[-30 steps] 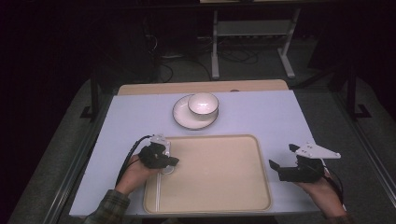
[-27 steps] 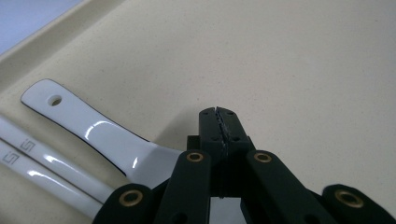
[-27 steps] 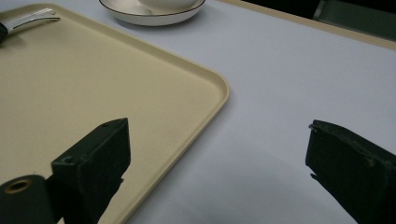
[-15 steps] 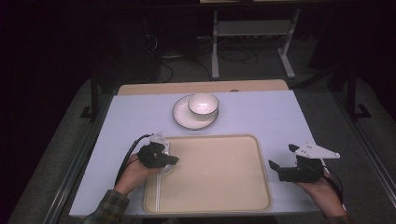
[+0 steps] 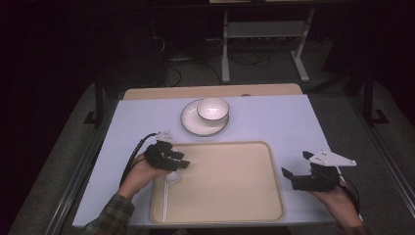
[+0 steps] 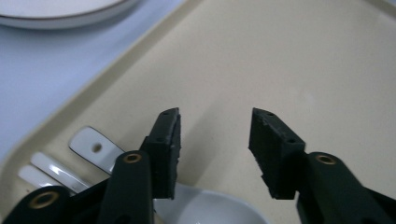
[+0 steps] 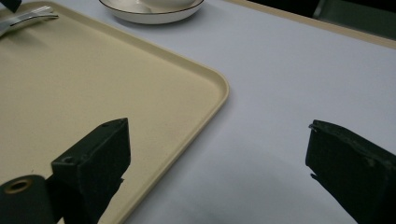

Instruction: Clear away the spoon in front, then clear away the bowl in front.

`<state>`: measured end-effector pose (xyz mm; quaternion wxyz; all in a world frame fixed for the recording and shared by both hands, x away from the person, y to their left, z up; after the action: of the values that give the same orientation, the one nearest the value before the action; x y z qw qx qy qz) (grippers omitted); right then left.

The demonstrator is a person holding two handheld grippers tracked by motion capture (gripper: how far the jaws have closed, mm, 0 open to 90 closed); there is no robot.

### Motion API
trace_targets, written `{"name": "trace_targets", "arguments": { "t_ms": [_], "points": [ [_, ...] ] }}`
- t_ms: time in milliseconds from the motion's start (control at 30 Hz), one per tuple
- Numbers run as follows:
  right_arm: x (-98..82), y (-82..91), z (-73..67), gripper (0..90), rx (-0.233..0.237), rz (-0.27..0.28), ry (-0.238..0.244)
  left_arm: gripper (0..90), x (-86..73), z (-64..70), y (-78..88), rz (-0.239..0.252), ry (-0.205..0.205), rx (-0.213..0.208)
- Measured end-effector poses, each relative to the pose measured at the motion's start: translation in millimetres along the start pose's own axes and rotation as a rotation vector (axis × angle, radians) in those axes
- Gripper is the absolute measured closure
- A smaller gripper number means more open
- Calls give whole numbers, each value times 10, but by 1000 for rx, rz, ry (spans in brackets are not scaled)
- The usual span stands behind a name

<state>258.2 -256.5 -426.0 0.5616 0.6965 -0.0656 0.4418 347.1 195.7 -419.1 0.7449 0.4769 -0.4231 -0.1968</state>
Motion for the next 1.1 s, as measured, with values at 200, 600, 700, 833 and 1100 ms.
{"name": "trace_targets", "arguments": {
  "t_ms": [200, 600, 700, 833, 1100],
  "points": [
    [-4, -2, 1, 63, 0, -1, -1, 373, 106, -53, 40, 23, -1, 16],
    [-8, 2, 12, 63, -3, 1, -8, 348, 429, -217, 126, 26, -1, 37],
    [-10, 4, 17, 63, -3, 2, -11, 340, 510, -265, 153, 32, 6, 43],
    [-7, 1, 10, 63, 0, 2, -7, 327, 610, -333, 196, 35, 14, 51],
    [-7, 7, 7, 63, 3, 5, -8, 314, 832, -468, 247, 38, 32, 67]
  ]
}}
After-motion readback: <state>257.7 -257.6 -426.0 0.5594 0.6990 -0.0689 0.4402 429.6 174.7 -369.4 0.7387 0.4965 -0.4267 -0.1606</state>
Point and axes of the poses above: each handheld gripper's, and its own axes: y roughly backward along the jaws, x roughly out of its top, z roughly to its right, the point moved 1 cm from there along -y, roughly forward along the jaws, and after that the axes turned 15 degrees about -z, right-handed, at the moved point
